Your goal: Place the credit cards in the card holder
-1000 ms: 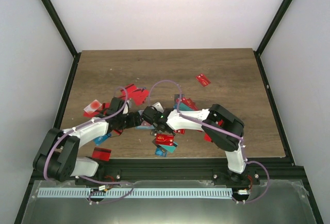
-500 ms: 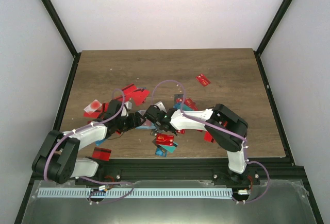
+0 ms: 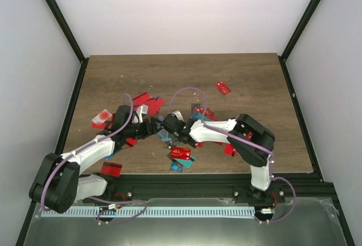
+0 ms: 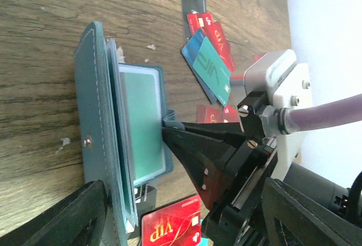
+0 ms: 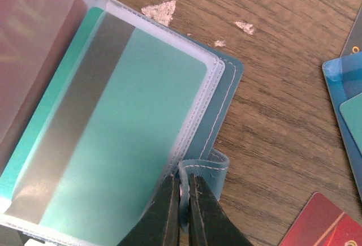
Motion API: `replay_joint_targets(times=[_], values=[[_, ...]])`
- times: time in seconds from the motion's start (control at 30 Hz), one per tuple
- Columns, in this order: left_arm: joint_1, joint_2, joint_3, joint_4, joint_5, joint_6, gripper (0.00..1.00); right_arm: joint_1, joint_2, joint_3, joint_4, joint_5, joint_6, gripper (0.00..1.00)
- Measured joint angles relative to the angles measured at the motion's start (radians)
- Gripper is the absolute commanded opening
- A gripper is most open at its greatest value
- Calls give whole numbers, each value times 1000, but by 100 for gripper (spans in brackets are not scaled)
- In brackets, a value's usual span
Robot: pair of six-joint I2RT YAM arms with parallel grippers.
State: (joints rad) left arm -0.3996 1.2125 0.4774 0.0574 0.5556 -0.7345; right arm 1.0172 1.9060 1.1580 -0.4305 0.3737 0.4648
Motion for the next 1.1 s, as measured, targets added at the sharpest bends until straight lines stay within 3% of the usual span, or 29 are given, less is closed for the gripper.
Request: replay_joint_targets(times=[0.63,0.77,0.93,1.1], values=[[-107,193,42,180,27,-77,65,-150,-169,-276,304,-309,121,1],[-129,256,50,201,15,-83,54,-184,-217,-352,364,-365,156,1],[-140,313,58,245,6,-100,26,-211,-267,-417,403,-406,191,1],[-164,336,93,255,-4,-100,14,-217,-293,-452,435,-427,229,1]])
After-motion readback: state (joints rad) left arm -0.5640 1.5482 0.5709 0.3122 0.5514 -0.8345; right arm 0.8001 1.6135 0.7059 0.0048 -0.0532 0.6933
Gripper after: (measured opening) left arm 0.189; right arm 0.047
